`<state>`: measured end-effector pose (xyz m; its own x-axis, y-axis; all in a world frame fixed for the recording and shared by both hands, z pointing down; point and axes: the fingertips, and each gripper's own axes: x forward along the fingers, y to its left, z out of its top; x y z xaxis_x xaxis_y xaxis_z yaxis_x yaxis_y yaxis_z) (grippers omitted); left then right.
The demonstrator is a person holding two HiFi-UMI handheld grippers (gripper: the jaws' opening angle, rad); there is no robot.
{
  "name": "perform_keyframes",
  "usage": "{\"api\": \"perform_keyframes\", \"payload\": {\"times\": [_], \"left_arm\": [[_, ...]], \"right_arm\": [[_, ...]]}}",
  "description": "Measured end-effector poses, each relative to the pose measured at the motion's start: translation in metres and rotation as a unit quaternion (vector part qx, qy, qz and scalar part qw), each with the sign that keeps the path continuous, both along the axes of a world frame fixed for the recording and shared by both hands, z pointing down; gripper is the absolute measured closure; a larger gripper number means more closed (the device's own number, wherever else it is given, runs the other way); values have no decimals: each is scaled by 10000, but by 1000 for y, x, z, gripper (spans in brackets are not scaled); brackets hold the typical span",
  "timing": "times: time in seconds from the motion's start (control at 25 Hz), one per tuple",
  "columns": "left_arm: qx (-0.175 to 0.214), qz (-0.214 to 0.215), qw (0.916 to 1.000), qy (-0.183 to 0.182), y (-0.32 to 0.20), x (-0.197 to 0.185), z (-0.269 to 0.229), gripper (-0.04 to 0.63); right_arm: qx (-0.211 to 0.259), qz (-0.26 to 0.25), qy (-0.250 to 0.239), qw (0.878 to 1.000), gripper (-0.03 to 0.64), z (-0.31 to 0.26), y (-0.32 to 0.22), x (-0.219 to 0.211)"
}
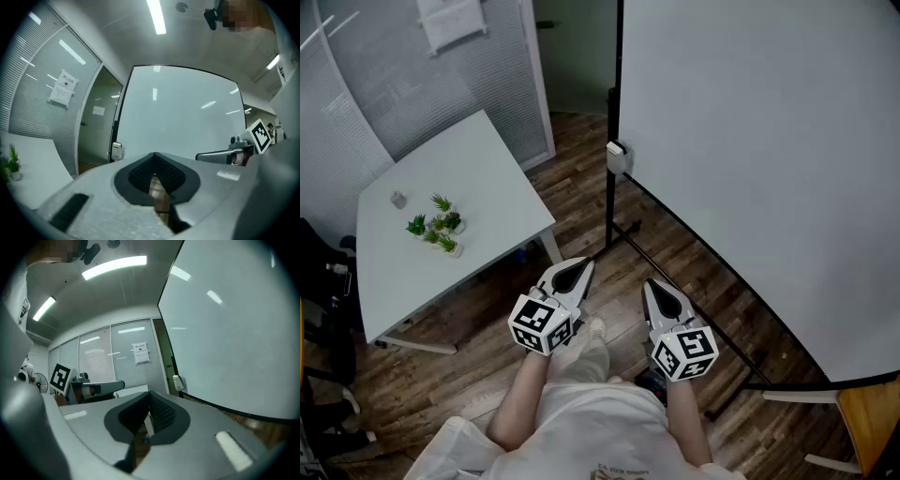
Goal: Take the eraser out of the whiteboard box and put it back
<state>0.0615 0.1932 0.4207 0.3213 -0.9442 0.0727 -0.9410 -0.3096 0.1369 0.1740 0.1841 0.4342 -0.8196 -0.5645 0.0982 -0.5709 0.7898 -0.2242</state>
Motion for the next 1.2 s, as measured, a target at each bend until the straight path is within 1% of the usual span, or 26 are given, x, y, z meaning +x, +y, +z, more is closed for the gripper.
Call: {"api": "perform_keyframes", "payload": {"times": [0.16,0.36,0.44,0.52,0.56,0.6,0.64,0.68,0.72,0.76,0.8,0.88,1.08,1.2], "left_arm": [[-28,65,10000,44,3,5,1,594],[-13,25,10000,28,1,3,-3,594],[22,-61,10000,6,-1,-1,-3,594],[111,-220,9997,95,-3,-9,-8,592],[146,-274,9993,207,-6,-12,-10,576],[151,-280,9990,323,-10,-13,-10,506],[136,-249,9988,393,-15,-14,-10,389],[125,-208,9989,399,-21,-14,-8,304],[133,-182,9991,362,-27,-14,-7,241],[151,-173,9992,319,-34,-16,-5,204],[163,-172,9993,292,-42,-18,-3,178],[163,-153,9993,298,-60,-23,1,152],[106,5,9990,440,-123,-50,8,149],[29,130,9990,418,-163,-63,13,150]], "right_arm": [[15,0,7,10000,609,0,3,6],[21,-17,-15,10000,609,-1,1,5],[15,-12,-101,9999,609,-3,-2,4],[55,25,-324,9995,609,-10,-4,3],[118,82,-479,9987,609,-16,-6,4],[202,162,-650,9976,609,-22,-8,6],[278,232,-800,9961,609,-27,-11,8],[321,256,-880,9953,603,-30,-14,8],[329,238,-868,9954,528,-29,-19,6],[318,216,-794,9961,425,-27,-24,4],[305,226,-700,9968,358,-23,-31,1],[302,341,-556,9974,327,-17,-46,-3],[227,623,-393,9970,311,-9,-98,-24],[141,842,-276,9960,311,-4,-130,-32]]}}
